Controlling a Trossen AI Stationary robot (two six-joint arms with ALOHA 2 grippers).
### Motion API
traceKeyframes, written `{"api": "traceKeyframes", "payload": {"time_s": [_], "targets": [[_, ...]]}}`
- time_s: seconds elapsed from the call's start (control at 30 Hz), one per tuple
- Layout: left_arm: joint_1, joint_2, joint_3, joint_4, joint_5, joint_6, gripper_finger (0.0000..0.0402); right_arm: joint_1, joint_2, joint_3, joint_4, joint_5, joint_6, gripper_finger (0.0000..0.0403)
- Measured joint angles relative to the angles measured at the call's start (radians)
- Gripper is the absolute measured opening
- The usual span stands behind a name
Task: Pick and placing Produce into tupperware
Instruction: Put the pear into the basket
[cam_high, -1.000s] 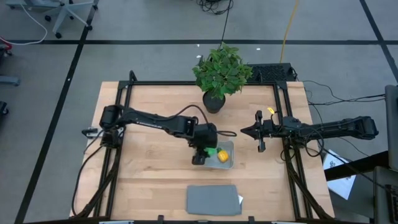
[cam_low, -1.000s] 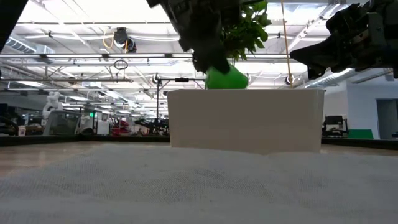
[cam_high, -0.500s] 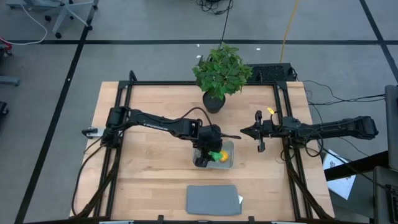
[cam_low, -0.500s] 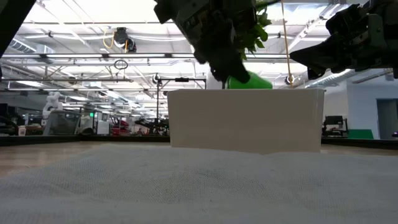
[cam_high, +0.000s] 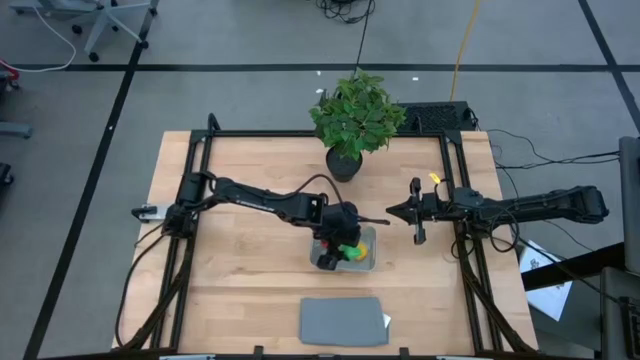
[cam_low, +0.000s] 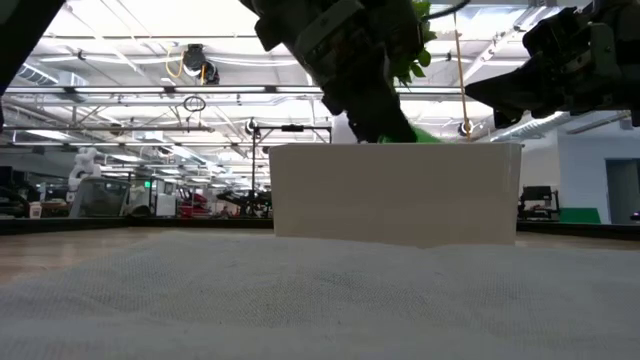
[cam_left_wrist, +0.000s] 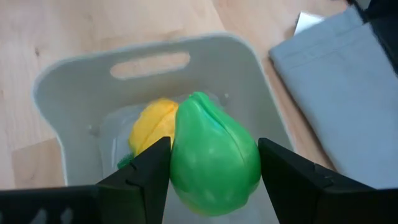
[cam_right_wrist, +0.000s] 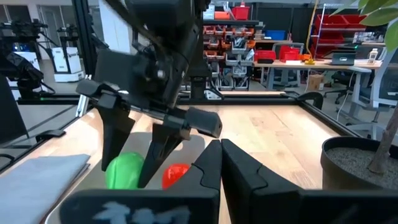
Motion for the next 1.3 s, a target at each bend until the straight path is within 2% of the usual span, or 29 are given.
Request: {"api": "traceKeyframes", "payload": {"time_s": [0.13, 0.3, 1.3], "targets": [[-0.006, -0.002, -0.001, 0.000, -0.002, 0.000, 0.0214, 0.000, 0.001, 0.000, 0.000, 0.000, 0.000, 0.0000], [-0.025, -0.001, -0.001, 0.000, -0.057, 0.021, 0.0214, 0.000, 0.000, 0.000, 0.000, 0.000, 0.000, 0.0000], [0.002, -0.002, -0.001, -0.039, -0.071, -0.014, 0.0214, 0.000, 0.001, 0.000, 0.000, 0.000, 0.000, 0.0000]]}}
